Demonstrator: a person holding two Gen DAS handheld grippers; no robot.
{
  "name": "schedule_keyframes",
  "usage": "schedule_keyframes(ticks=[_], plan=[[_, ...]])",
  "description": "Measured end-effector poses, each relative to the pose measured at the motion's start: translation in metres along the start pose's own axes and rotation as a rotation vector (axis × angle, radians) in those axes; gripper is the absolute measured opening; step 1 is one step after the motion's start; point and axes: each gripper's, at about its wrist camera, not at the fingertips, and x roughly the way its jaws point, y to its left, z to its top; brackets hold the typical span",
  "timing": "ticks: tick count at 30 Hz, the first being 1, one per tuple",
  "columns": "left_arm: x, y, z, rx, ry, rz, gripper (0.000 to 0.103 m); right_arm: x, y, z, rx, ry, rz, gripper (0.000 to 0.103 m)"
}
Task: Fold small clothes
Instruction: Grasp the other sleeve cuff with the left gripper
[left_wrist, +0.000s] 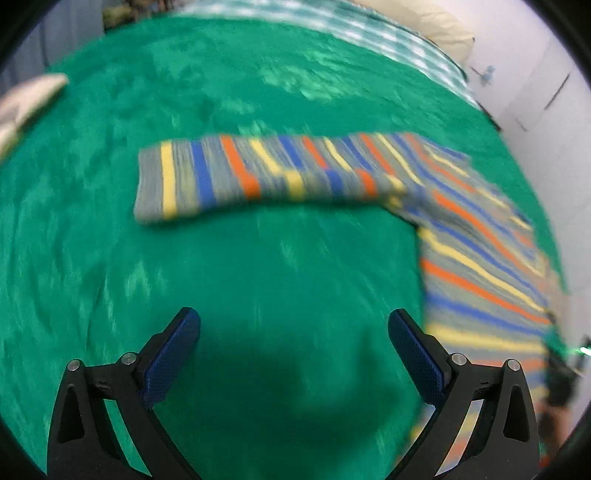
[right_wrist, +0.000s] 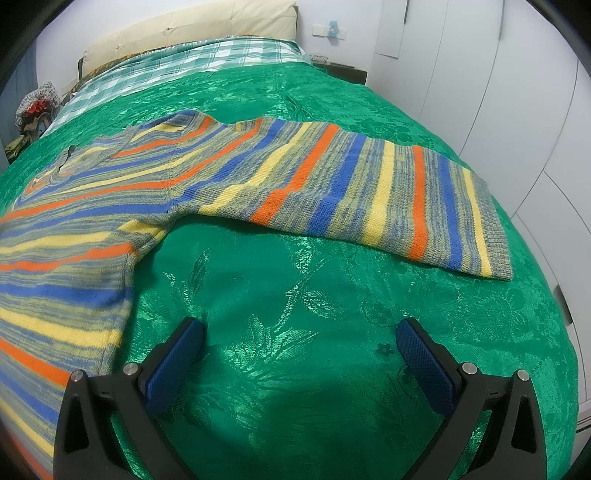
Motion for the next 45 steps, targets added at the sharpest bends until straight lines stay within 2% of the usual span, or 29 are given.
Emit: schedule_keyframes(ticks=[1, 3, 6, 8, 10, 12, 14, 15, 16, 17, 20, 22, 24, 26, 27, 28, 29, 31, 34, 37, 40, 43, 44, 45], plan=[[-0.008, 0.008, 0.002, -0.008, 0.011, -0.017, 0.102, 0.000, 0.000, 0.000, 0.001, -0.001, 0.001, 0.103], [-0.024, 0.035, 0.017, -0.060, -0.025, -0.048, 0.102, 0.000, -0.001, 0.000, 0.008, -0.004, 0.010, 0.103], [-0.033, 0.092, 0.053, -0.228, -0.087, -0.122, 0.101, 0.000, -0.001, 0.000, 0.009, -0.010, 0.011, 0.103], [-0.024, 0.117, 0.076, -0.306, -0.079, -0.122, 0.097, 0.000, 0.000, -0.001, 0.007, -0.011, 0.008, 0.103], [-0.004, 0.119, 0.095, -0.292, -0.027, -0.117, 0.082, 0.000, -0.001, -0.001, 0.006, -0.013, 0.006, 0.103], [0.020, 0.107, 0.104, -0.239, 0.037, -0.081, 0.075, -0.001, -0.002, -0.003, 0.004, -0.015, 0.002, 0.103], [0.040, 0.097, 0.108, -0.197, 0.068, -0.026, 0.060, -0.001, -0.002, -0.003, 0.001, -0.016, -0.001, 0.103], [0.045, 0.093, 0.109, -0.185, 0.060, -0.012, 0.020, -0.001, -0.001, -0.003, 0.000, -0.017, -0.001, 0.103], [0.045, 0.092, 0.113, -0.183, 0.062, -0.025, 0.005, -0.001, -0.002, -0.002, -0.001, -0.018, -0.001, 0.103], [0.042, 0.088, 0.117, -0.187, 0.052, -0.051, 0.002, -0.001, -0.002, -0.002, -0.001, -0.018, -0.001, 0.103], [0.018, 0.063, 0.144, -0.090, -0.049, -0.016, 0.002, -0.001, -0.002, -0.002, -0.001, -0.019, -0.001, 0.103], [0.016, 0.052, 0.170, -0.068, -0.086, 0.010, 0.002, -0.001, -0.001, -0.002, -0.003, -0.022, -0.005, 0.103], [0.028, 0.051, 0.187, -0.067, -0.088, 0.042, 0.004, 0.000, 0.000, -0.002, -0.008, -0.025, -0.013, 0.103], [0.053, 0.053, 0.198, -0.078, -0.041, 0.097, 0.019, 0.000, 0.001, -0.002, -0.012, -0.025, -0.018, 0.103], [0.062, 0.057, 0.199, -0.097, -0.008, 0.133, 0.042, 0.000, 0.000, -0.002, -0.012, -0.025, -0.017, 0.103], [0.064, 0.066, 0.196, -0.120, 0.012, 0.157, 0.050, -0.001, 0.001, -0.002, -0.012, -0.025, -0.017, 0.103], [0.060, 0.073, 0.190, -0.131, -0.011, 0.132, 0.050, -0.001, 0.001, -0.002, -0.012, -0.025, -0.017, 0.103], [0.044, 0.090, 0.171, -0.167, -0.072, 0.020, 0.050, -0.001, 0.001, -0.002, -0.013, -0.026, -0.017, 0.103], [0.018, 0.114, 0.132, -0.219, -0.140, -0.073, 0.053, 0.000, 0.001, -0.002, -0.012, -0.030, -0.017, 0.103], [0.013, 0.127, 0.104, -0.226, -0.148, -0.144, 0.055, 0.000, 0.002, -0.003, -0.013, -0.030, -0.020, 0.103], [0.029, 0.119, 0.099, -0.211, -0.126, -0.212, 0.055, 0.000, 0.002, -0.003, -0.015, -0.032, -0.024, 0.103], [0.041, 0.115, 0.108, -0.241, -0.171, -0.231, 0.056, 0.000, 0.002, -0.003, -0.016, -0.032, -0.025, 0.103], [0.047, 0.116, 0.109, -0.261, -0.179, -0.239, 0.054, 0.000, 0.002, -0.003, -0.017, -0.032, -0.026, 0.103], [0.051, 0.118, 0.108, -0.273, -0.183, -0.253, 0.035, -0.001, 0.002, -0.003, -0.017, -0.033, -0.026, 0.103]])
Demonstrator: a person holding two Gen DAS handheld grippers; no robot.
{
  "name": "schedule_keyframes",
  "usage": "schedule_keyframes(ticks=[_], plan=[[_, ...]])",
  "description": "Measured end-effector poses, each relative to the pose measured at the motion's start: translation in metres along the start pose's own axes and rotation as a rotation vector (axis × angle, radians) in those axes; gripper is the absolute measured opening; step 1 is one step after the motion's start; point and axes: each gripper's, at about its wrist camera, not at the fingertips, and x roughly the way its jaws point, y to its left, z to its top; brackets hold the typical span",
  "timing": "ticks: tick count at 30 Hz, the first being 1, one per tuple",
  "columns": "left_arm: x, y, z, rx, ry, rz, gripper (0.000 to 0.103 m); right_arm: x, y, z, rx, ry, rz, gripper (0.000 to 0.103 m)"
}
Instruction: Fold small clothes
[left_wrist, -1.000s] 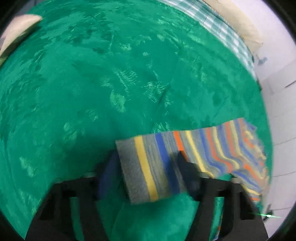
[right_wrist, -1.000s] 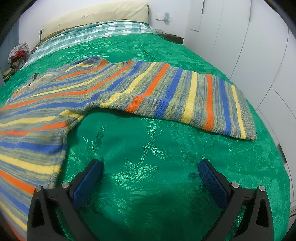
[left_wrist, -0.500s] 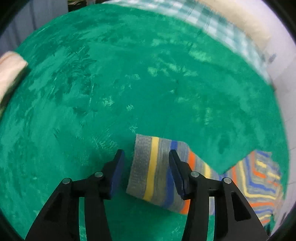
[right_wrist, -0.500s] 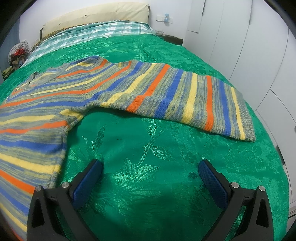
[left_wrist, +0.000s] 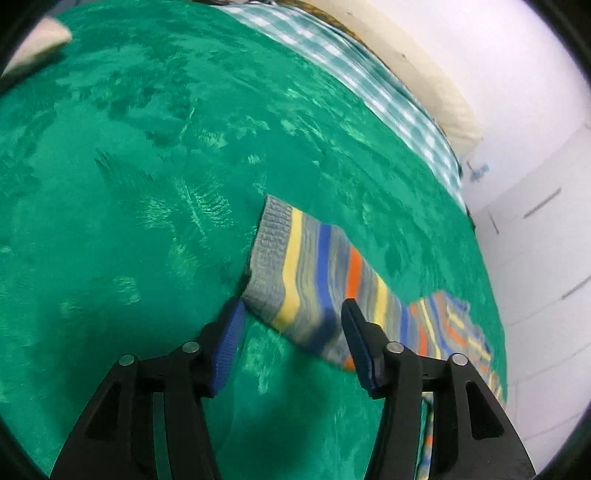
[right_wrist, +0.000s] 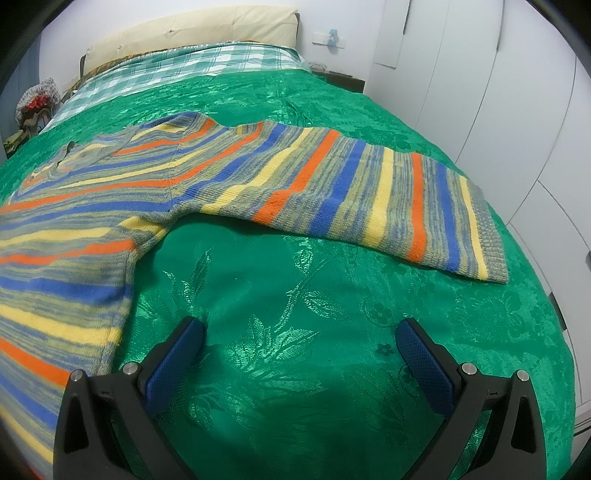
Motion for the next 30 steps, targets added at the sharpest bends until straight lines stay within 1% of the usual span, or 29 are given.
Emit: schedule_keyframes(ticks=[1, 2, 4, 5, 8, 10, 11, 12, 14, 15, 16, 17, 18, 19, 20, 21, 22, 23, 24, 25, 26, 27, 28, 29, 30], plan=[[0.003, 0.000, 0.000, 0.000, 0.009, -0.012, 0.006, 0.000, 0.000, 0.000, -0.001, 0.000, -0.001, 0.103], [0.004, -0.001, -0.003, 0.003, 0.040, -0.020, 0.006, 0.000, 0.000, 0.000, -0.001, 0.000, -0.001, 0.103], [-0.006, -0.006, -0.008, 0.021, 0.066, 0.016, 0.006, 0.000, 0.000, 0.000, -0.002, 0.000, -0.002, 0.103], [-0.011, -0.009, -0.007, 0.020, 0.077, 0.020, 0.006, 0.000, 0.000, 0.000, -0.002, -0.001, -0.002, 0.103], [-0.040, -0.020, -0.005, 0.040, 0.110, 0.023, 0.008, 0.000, 0.000, 0.000, -0.002, -0.001, -0.003, 0.103], [-0.056, -0.024, -0.003, 0.030, 0.145, 0.022, 0.008, 0.000, 0.000, 0.000, -0.005, -0.002, -0.004, 0.103], [-0.058, -0.025, -0.004, 0.024, 0.178, 0.032, 0.008, 0.000, 0.000, 0.000, -0.006, -0.002, -0.006, 0.103], [-0.057, -0.023, -0.008, 0.014, 0.221, 0.058, 0.008, 0.001, -0.001, 0.000, -0.007, -0.003, -0.007, 0.103], [-0.052, -0.010, -0.020, -0.035, 0.304, 0.107, 0.008, 0.001, 0.000, 0.000, -0.007, -0.003, -0.008, 0.103], [-0.050, -0.005, -0.026, -0.044, 0.330, 0.124, 0.008, 0.001, -0.001, 0.001, -0.007, -0.003, -0.008, 0.103], [-0.048, -0.002, -0.031, -0.032, 0.346, 0.144, 0.013, 0.000, 0.000, 0.000, -0.007, -0.003, -0.007, 0.103], [-0.049, 0.001, -0.037, -0.017, 0.342, 0.160, 0.017, 0.001, 0.000, 0.000, -0.007, -0.003, -0.007, 0.103], [-0.052, 0.002, -0.040, -0.014, 0.325, 0.151, 0.027, 0.000, 0.000, 0.000, -0.007, -0.003, -0.008, 0.103], [-0.052, 0.004, -0.041, -0.022, 0.307, 0.114, 0.035, 0.001, 0.000, 0.000, -0.008, -0.003, -0.008, 0.103], [-0.053, 0.006, -0.043, -0.030, 0.282, 0.061, 0.045, 0.000, 0.000, 0.000, -0.008, -0.003, -0.008, 0.103], [-0.054, 0.006, -0.044, -0.029, 0.259, 0.029, 0.049, 0.000, 0.000, 0.000, -0.007, -0.003, -0.008, 0.103], [-0.054, 0.004, -0.045, -0.015, 0.242, 0.001, 0.049, 0.001, 0.000, 0.000, -0.007, -0.003, -0.008, 0.103], [-0.051, 0.003, -0.048, 0.006, 0.243, -0.023, 0.045, 0.000, 0.000, 0.000, -0.007, -0.003, -0.008, 0.103], [-0.048, -0.002, -0.048, 0.025, 0.253, -0.023, 0.007, 0.000, 0.000, 0.000, -0.007, -0.003, -0.008, 0.103], [-0.047, -0.002, -0.049, 0.038, 0.269, 0.018, 0.008, 0.000, 0.000, 0.000, -0.008, -0.003, -0.008, 0.103], [-0.049, 0.004, -0.047, 0.020, 0.278, 0.094, 0.005, 0.000, 0.000, 0.000, -0.008, -0.003, -0.008, 0.103], [-0.052, 0.011, -0.045, -0.024, 0.282, 0.141, 0.004, 0.000, 0.001, 0.000, -0.008, -0.003, -0.008, 0.103], [-0.057, 0.022, -0.043, -0.082, 0.281, 0.172, 0.001, 0.000, 0.000, 0.000, -0.008, -0.003, -0.008, 0.103], [-0.061, 0.023, -0.041, -0.078, 0.270, 0.224, 0.001, 0.000, 0.001, 0.000, -0.008, -0.003, -0.009, 0.103], [-0.067, 0.020, -0.039, -0.037, 0.252, 0.291, 0.001, 0.001, 0.000, 0.000, -0.008, -0.004, -0.009, 0.103]])
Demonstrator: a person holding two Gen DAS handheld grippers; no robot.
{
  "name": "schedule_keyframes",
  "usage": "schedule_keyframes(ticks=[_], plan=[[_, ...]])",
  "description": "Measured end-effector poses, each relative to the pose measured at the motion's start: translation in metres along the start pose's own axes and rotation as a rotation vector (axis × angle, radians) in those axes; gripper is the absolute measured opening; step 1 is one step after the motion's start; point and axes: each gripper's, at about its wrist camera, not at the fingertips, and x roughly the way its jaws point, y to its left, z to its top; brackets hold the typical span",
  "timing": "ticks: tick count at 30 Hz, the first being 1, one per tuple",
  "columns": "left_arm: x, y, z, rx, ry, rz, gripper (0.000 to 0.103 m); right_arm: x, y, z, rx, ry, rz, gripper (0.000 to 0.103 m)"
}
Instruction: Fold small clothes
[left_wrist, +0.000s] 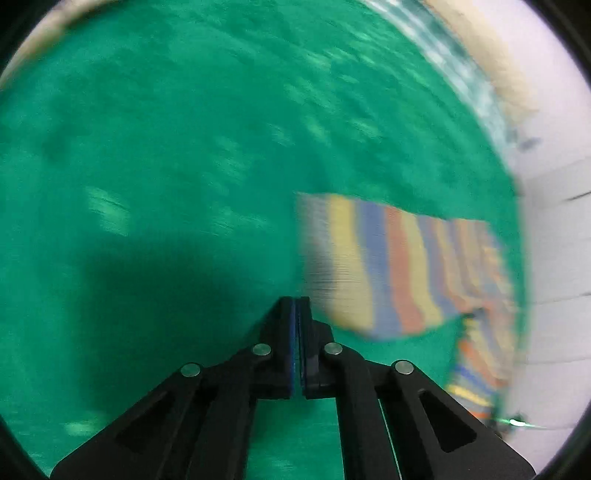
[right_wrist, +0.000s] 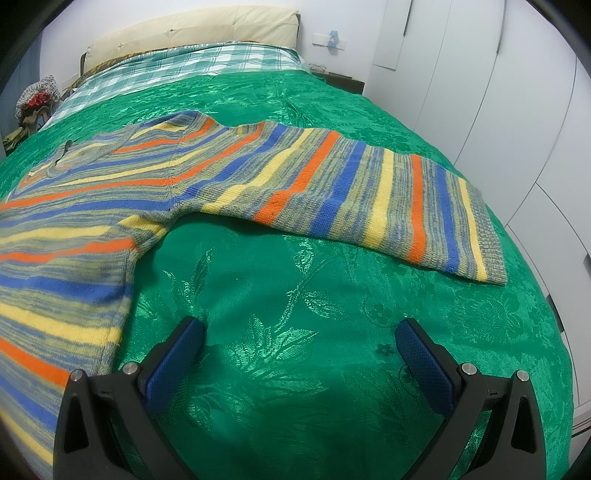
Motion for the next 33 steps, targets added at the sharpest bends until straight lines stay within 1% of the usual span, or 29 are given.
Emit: schedule_keyframes(ticks=[1, 2, 3, 4, 5, 6, 7, 9, 12, 13, 14, 15, 16, 17, 18, 19, 20, 21, 22, 24, 25, 26, 27, 28, 29, 30, 32, 33], plan=[[-0.009, -0.004, 0.001, 0.041, -0.039, 0.038, 0.007, 0.000, 0.001, 0.000, 0.000, 0.000, 0.000, 0.103], [-0.015, -0.005, 0.003, 0.048, -0.059, 0.028, 0.016, 0.000, 0.001, 0.000, 0.000, 0.000, 0.000, 0.103], [-0.017, -0.005, 0.005, 0.039, -0.058, -0.005, 0.047, -0.001, 0.001, -0.001, 0.000, 0.000, 0.000, 0.103], [-0.017, -0.005, 0.008, 0.025, -0.050, -0.067, 0.071, -0.001, 0.001, -0.001, 0.000, 0.000, 0.000, 0.103], [-0.015, -0.008, 0.009, 0.024, -0.056, -0.104, 0.075, -0.001, 0.001, -0.001, 0.000, 0.000, 0.000, 0.103], [-0.011, -0.013, 0.010, 0.046, -0.054, -0.103, 0.074, -0.001, 0.001, -0.001, 0.000, 0.000, 0.000, 0.103], [-0.002, -0.022, 0.011, 0.082, -0.039, -0.086, 0.074, -0.001, 0.001, -0.001, 0.000, 0.000, 0.000, 0.103], [0.011, -0.035, 0.013, 0.112, -0.026, -0.089, 0.073, 0.000, 0.000, 0.000, 0.002, 0.001, 0.003, 0.103], [0.018, -0.040, 0.030, 0.110, -0.040, -0.124, 0.073, 0.001, -0.003, 0.002, 0.018, 0.020, 0.030, 0.103], [0.019, -0.040, 0.034, 0.101, -0.046, -0.136, 0.070, 0.002, -0.005, 0.004, 0.024, 0.034, 0.051, 0.103], [0.020, -0.040, 0.040, 0.087, -0.051, -0.162, 0.066, 0.003, -0.009, 0.010, 0.013, 0.070, 0.093, 0.103], [0.021, -0.037, 0.044, 0.085, -0.045, -0.180, 0.040, 0.002, -0.011, 0.015, -0.006, 0.113, 0.127, 0.101], [0.026, -0.038, 0.048, 0.094, -0.021, -0.200, 0.019, -0.008, -0.007, 0.024, -0.046, 0.156, 0.187, 0.089], [0.031, -0.039, 0.050, 0.112, 0.015, -0.212, 0.006, -0.023, 0.003, 0.028, -0.090, 0.146, 0.246, 0.087], [0.033, -0.043, 0.052, 0.145, 0.021, -0.199, 0.004, -0.045, 0.022, 0.033, -0.170, 0.122, 0.324, 0.088], [0.033, -0.046, 0.053, 0.177, 0.016, -0.176, 0.004, -0.067, 0.049, 0.035, -0.262, 0.113, 0.399, 0.088], [0.032, -0.049, 0.054, 0.200, 0.010, -0.157, 0.004, -0.081, 0.072, 0.035, -0.322, 0.119, 0.468, 0.088], [0.031, -0.053, 0.057, 0.219, -0.014, -0.136, 0.004, -0.097, 0.102, 0.034, -0.373, 0.136, 0.569, 0.088], [0.029, -0.052, 0.058, 0.219, -0.032, -0.127, 0.004, -0.111, 0.138, 0.034, -0.398, 0.165, 0.699, 0.087], [0.029, -0.051, 0.065, 0.198, -0.066, -0.133, 0.004, -0.123, 0.192, 0.035, -0.385, 0.230, 0.890, 0.086], [0.030, -0.051, 0.068, 0.194, -0.081, -0.140, 0.007, -0.127, 0.232, 0.039, -0.362, 0.282, 1.007, 0.085], [0.032, -0.048, 0.071, 0.186, -0.081, -0.152, 0.008, -0.127, 0.257, 0.042, -0.346, 0.310, 1.063, 0.084], [0.037, -0.047, 0.072, 0.175, -0.069, -0.172, 0.013, -0.126, 0.282, 0.048, -0.326, 0.332, 1.106, 0.081], [0.040, -0.047, 0.073, 0.168, -0.066, -0.188, 0.015, -0.122, 0.308, 0.057, -0.299, 0.345, 1.143, 0.078], [0.041, -0.044, 0.073, 0.162, -0.068, -0.208, 0.015, -0.115, 0.334, 0.070, -0.279, 0.342, 1.155, 0.076], [0.042, -0.042, 0.072, 0.156, -0.071, -0.228, 0.015, -0.106, 0.356, 0.086, -0.273, 0.316, 1.121, 0.073], [0.040, -0.034, 0.070, 0.118, -0.060, -0.275, 0.023, -0.084, 0.378, 0.112, -0.254, 0.283, 1.059, 0.070], [0.036, -0.026, 0.067, 0.093, -0.052, -0.316, 0.035, -0.067, 0.390, 0.126, -0.250, 0.289, 1.029, 0.063]])
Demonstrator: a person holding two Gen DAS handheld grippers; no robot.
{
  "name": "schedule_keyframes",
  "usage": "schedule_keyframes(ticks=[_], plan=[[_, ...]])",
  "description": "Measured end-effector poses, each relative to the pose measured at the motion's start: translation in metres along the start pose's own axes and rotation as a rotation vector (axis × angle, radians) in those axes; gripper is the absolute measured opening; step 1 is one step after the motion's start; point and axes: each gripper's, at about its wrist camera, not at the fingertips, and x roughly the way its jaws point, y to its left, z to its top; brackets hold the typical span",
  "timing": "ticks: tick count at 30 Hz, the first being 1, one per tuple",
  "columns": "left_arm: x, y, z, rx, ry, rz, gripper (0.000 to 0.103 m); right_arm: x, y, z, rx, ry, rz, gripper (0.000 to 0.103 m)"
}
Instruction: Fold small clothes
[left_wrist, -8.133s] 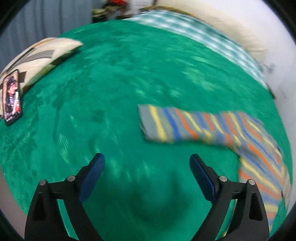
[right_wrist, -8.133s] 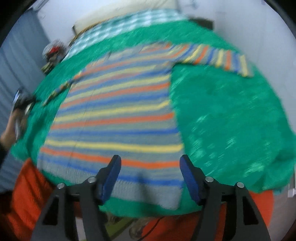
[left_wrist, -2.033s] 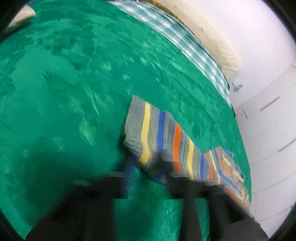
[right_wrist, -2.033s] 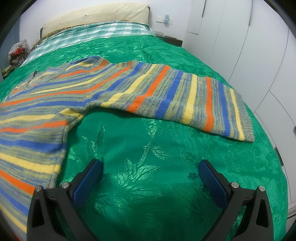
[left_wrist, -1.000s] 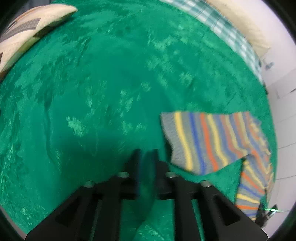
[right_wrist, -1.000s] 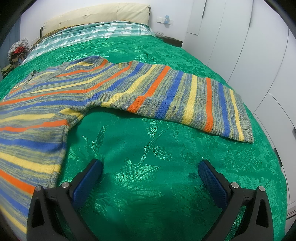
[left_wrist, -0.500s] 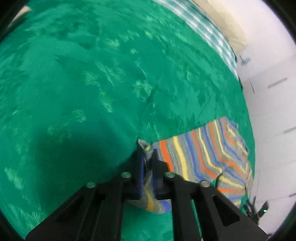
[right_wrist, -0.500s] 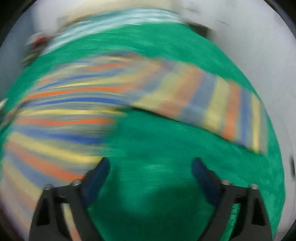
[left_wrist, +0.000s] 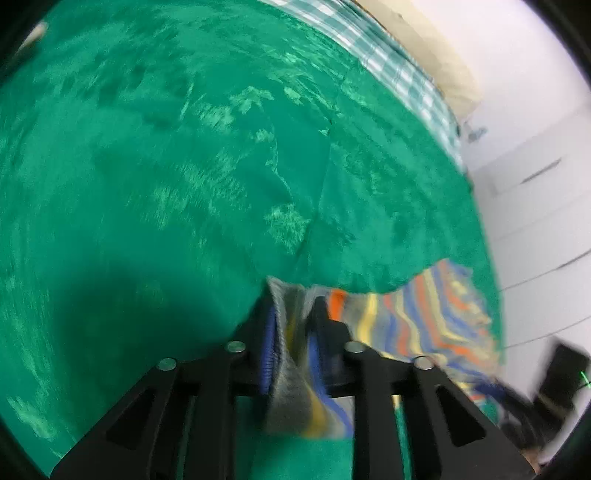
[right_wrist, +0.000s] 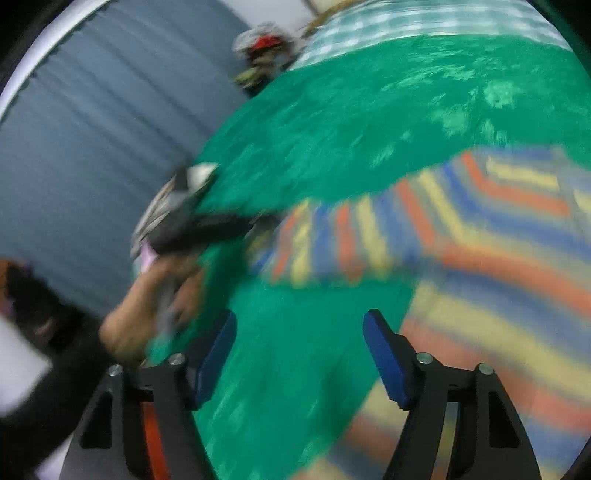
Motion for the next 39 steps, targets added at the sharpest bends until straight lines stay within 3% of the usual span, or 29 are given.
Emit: schedule_keyframes(ticks=[1, 2, 4, 5, 7, 9, 11, 12, 13, 14, 17, 18, 20, 21, 22, 24, 26, 34, 36, 37, 38, 39], plan=[[-0.006, 0.005, -0.006, -0.032, 0.003, -0.057, 0.043, 0.012, -0.014, 0.020, 0.016, 0.011, -0.043, 0.055], [-0.012, 0.007, -0.010, -0.043, 0.003, -0.098, 0.057, 0.023, -0.030, 0.035, 0.049, 0.027, -0.081, 0.054], [-0.018, 0.006, -0.023, -0.025, 0.007, -0.167, 0.072, 0.051, -0.067, 0.055, 0.156, 0.125, -0.075, 0.053], [-0.018, 0.004, -0.030, 0.000, 0.009, -0.189, 0.073, 0.062, -0.081, 0.058, 0.195, 0.170, -0.083, 0.047], [-0.013, -0.001, -0.038, 0.053, 0.013, -0.200, 0.075, 0.073, -0.100, 0.062, 0.232, 0.179, -0.119, 0.024], [-0.010, -0.005, -0.041, 0.087, 0.006, -0.200, 0.077, 0.074, -0.111, 0.067, 0.246, 0.161, -0.130, 0.019], [-0.008, -0.008, -0.041, 0.100, 0.004, -0.225, 0.077, 0.070, -0.132, 0.066, 0.379, 0.144, -0.085, 0.011], [-0.007, -0.010, -0.041, 0.105, 0.015, -0.231, 0.065, 0.067, -0.145, 0.064, 0.451, 0.142, -0.066, 0.000], [-0.003, -0.012, -0.042, 0.104, 0.058, -0.245, 0.024, 0.066, -0.155, 0.062, 0.488, 0.146, -0.062, 0.000], [0.003, -0.012, -0.042, 0.091, 0.123, -0.253, 0.008, 0.063, -0.161, 0.063, 0.500, 0.144, -0.044, 0.000], [0.001, -0.006, -0.050, 0.055, 0.219, -0.198, 0.006, 0.056, -0.163, 0.064, 0.449, 0.132, -0.069, 0.000], [-0.004, -0.004, -0.050, 0.041, 0.222, -0.227, 0.006, 0.055, -0.158, 0.065, 0.411, 0.129, -0.099, 0.000], [-0.023, 0.004, -0.045, -0.001, 0.151, -0.348, 0.008, 0.061, -0.147, 0.067, 0.343, 0.124, -0.150, 0.000], [-0.033, 0.011, -0.043, -0.032, 0.103, -0.404, 0.020, 0.062, -0.143, 0.067, 0.323, 0.123, -0.165, 0.000], [-0.040, 0.020, -0.041, -0.073, 0.060, -0.442, 0.046, 0.060, -0.142, 0.070, 0.313, 0.123, -0.177, 0.000], [-0.043, 0.035, -0.042, -0.124, 0.022, -0.428, 0.082, 0.058, -0.142, 0.071, 0.315, 0.123, -0.183, 0.000], [-0.034, 0.037, -0.045, -0.127, 0.035, -0.390, 0.083, 0.061, -0.140, 0.069, 0.317, 0.122, -0.187, 0.000], [-0.021, -0.008, -0.063, 0.102, 0.162, -0.209, 0.085, 0.078, -0.123, 0.073, 0.268, 0.125, -0.236, 0.000], [-0.013, -0.020, -0.072, 0.135, 0.179, -0.154, 0.080, 0.080, -0.123, 0.074, 0.264, 0.126, -0.239, 0.000], [-0.010, -0.026, -0.077, 0.161, 0.189, -0.120, 0.047, 0.086, -0.115, 0.077, 0.260, 0.125, -0.245, 0.000], [-0.009, -0.026, -0.077, 0.162, 0.206, -0.100, 0.022, 0.088, -0.114, 0.078, 0.257, 0.124, -0.248, 0.000], [-0.001, -0.026, -0.079, 0.130, 0.244, -0.089, 0.008, 0.088, -0.113, 0.078, 0.255, 0.123, -0.253, 0.000]])
